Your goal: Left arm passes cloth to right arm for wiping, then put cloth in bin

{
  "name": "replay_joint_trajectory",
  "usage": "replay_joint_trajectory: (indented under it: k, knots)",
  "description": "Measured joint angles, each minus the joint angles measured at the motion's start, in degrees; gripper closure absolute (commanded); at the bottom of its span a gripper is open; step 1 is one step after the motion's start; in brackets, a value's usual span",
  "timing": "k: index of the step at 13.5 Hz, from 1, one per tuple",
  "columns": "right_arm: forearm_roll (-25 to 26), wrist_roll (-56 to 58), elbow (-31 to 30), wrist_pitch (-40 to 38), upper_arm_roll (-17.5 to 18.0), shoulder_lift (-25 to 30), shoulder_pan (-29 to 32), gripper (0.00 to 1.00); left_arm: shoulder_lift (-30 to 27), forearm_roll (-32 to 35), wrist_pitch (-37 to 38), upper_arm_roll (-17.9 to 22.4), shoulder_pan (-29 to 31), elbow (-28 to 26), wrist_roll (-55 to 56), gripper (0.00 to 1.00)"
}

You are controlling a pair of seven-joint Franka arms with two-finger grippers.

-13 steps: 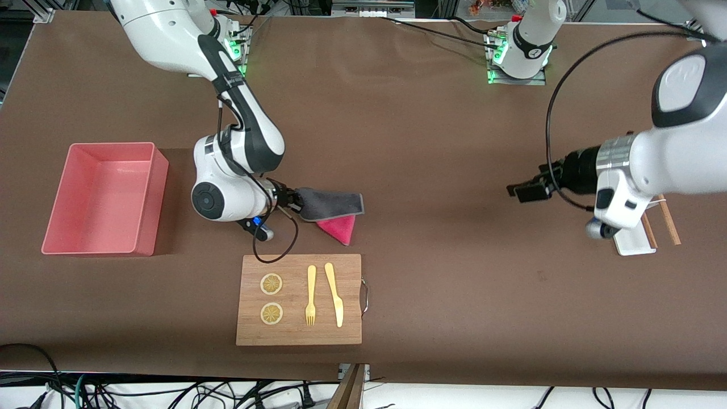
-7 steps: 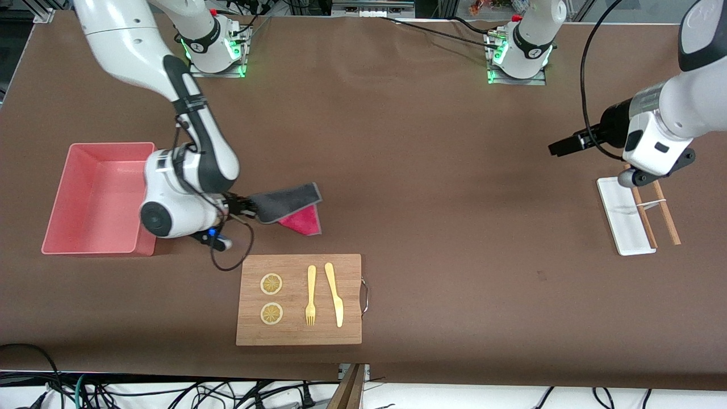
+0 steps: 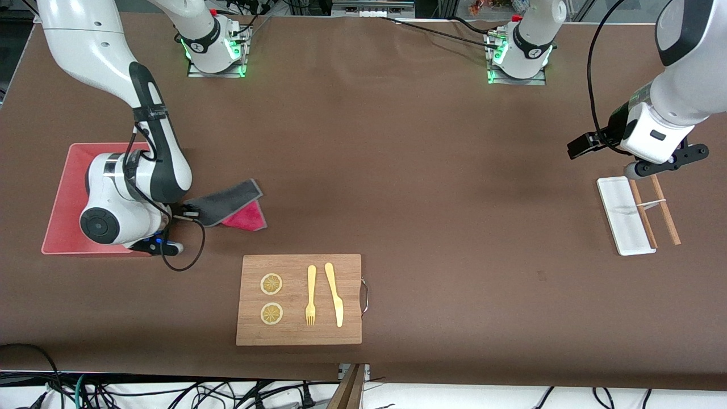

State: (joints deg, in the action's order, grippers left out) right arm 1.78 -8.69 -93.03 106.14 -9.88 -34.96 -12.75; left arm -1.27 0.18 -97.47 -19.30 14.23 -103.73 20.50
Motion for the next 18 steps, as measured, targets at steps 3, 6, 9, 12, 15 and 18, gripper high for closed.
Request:
replay_joint_trajectory:
  k: [3,6,9,12,15,18]
  knots:
    - [2.9,-1.7,0.3,0.1,2.3,0.3,-0.2,1.0,-1.2,0.5,-3.6,0.2,0.7,0.0,-4.7,0.0]
    - [3.1,-13.1,0.3,1.6,8.2,0.0,-0.6,1.0,-1.1,0.5,-4.0,0.4,2.3,1.2,-6.2,0.0]
    - [3.3,-25.9,0.2,5.2,14.0,-1.3,-1.4,1.0,-0.3,0.5,-3.9,0.5,3.6,2.6,-7.1,0.0]
    - [3.3,-35.1,0.2,10.0,17.6,-3.1,-2.5,1.0,0.5,0.5,0.1,0.5,4.1,6.1,-7.6,0.0]
    - [3.3,-43.5,0.9,13.8,20.8,-4.5,-3.6,1.0,0.7,0.5,5.0,0.5,4.2,11.7,-7.6,0.0]
    - [0.3,-50.5,3.0,17.3,23.9,-5.3,-4.1,1.0,1.2,0.5,6.9,0.2,4.2,12.6,-7.8,0.0]
